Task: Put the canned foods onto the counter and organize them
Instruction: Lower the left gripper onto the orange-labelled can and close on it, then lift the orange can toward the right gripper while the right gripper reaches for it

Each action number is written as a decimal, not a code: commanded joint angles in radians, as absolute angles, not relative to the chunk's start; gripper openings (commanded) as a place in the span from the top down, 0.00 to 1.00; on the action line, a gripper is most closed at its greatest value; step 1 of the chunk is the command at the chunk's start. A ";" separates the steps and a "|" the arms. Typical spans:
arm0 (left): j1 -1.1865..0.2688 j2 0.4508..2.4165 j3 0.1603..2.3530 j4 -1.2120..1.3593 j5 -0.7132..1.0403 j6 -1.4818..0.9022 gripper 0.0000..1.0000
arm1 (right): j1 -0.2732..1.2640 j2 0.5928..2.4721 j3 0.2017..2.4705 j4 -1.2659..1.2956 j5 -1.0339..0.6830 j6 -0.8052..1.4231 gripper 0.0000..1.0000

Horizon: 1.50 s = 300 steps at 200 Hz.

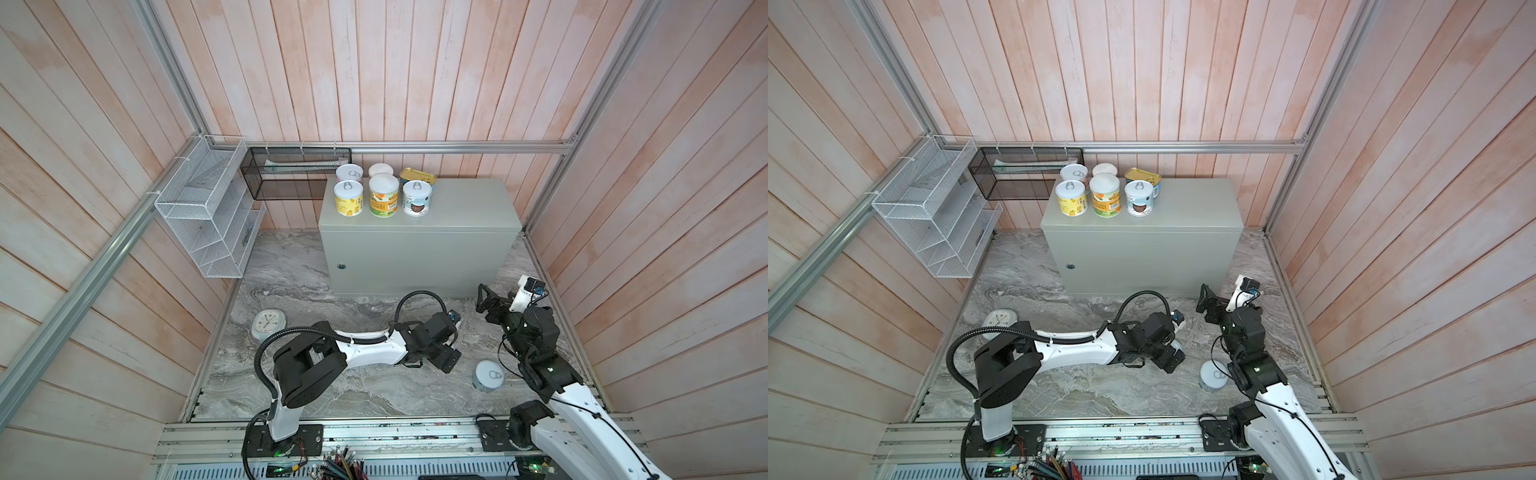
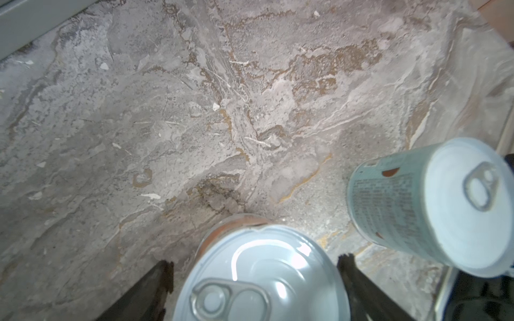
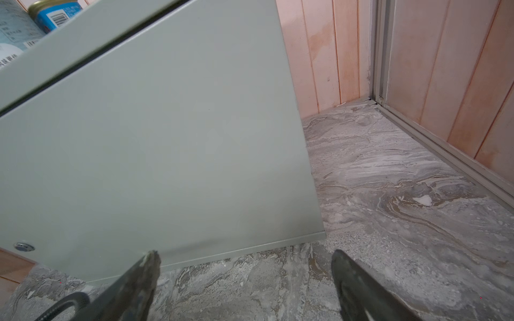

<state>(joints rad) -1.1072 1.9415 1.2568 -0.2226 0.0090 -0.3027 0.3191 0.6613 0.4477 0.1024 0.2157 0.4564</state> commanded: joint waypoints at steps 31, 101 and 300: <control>-1.100 1.970 1.261 -0.238 -0.046 -0.326 0.18 | 0.316 0.652 0.437 0.077 0.214 0.465 0.03; -1.085 1.914 1.218 -0.217 -0.052 -0.343 0.30 | 0.315 0.672 0.418 0.116 0.196 0.474 0.03; -0.869 1.766 1.098 -0.207 0.116 -0.495 0.37 | 0.350 1.014 0.493 0.328 -0.081 0.426 0.05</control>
